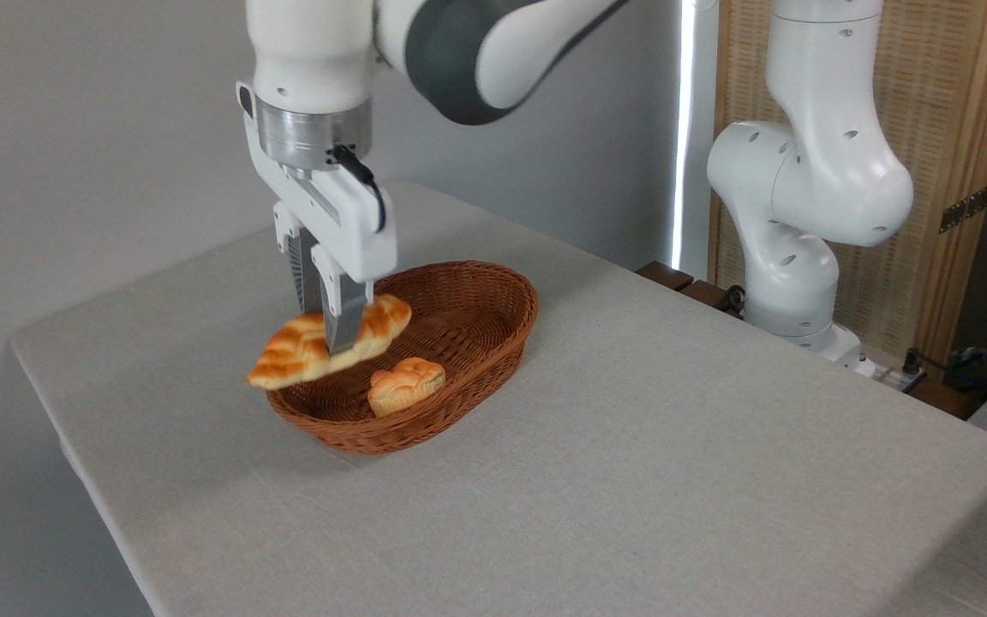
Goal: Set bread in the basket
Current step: 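Lift the braided loaf and carry it over the wicker basket, then lower the loaf into the basket and open the gripper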
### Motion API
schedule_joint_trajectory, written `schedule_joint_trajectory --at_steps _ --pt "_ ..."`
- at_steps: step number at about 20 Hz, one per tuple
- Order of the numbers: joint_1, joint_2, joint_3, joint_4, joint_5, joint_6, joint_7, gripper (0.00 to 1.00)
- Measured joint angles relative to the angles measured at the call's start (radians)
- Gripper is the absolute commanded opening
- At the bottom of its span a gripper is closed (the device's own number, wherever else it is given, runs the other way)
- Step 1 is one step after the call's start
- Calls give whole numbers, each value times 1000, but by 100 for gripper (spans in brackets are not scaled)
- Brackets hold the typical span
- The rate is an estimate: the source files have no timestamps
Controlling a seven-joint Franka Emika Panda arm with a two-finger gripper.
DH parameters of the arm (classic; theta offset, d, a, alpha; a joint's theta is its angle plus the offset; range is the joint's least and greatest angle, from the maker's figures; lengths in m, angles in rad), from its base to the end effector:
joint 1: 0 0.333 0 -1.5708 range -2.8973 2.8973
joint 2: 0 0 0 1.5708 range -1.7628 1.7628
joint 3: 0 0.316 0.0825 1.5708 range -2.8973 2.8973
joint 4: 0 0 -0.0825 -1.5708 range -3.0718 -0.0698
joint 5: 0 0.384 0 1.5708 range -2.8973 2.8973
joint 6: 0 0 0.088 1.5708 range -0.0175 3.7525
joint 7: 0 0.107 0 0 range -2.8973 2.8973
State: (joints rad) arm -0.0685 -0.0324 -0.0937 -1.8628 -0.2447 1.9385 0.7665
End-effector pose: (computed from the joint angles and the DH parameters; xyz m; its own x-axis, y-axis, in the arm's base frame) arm 0.5539 -0.1080 0.5376 0.6488 -0.7252 0.2307 -0.7570 -0.6458 0.0988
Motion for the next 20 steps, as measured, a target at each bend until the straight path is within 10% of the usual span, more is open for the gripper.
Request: schedule_joint_trajectory --at_steps 2,5,20 --pt "-1 0 -37 0 0 -46 -3 56" --pt "-1 0 -67 0 0 -119 -3 100" --pt "2 13 -123 -13 73 -186 -3 100"
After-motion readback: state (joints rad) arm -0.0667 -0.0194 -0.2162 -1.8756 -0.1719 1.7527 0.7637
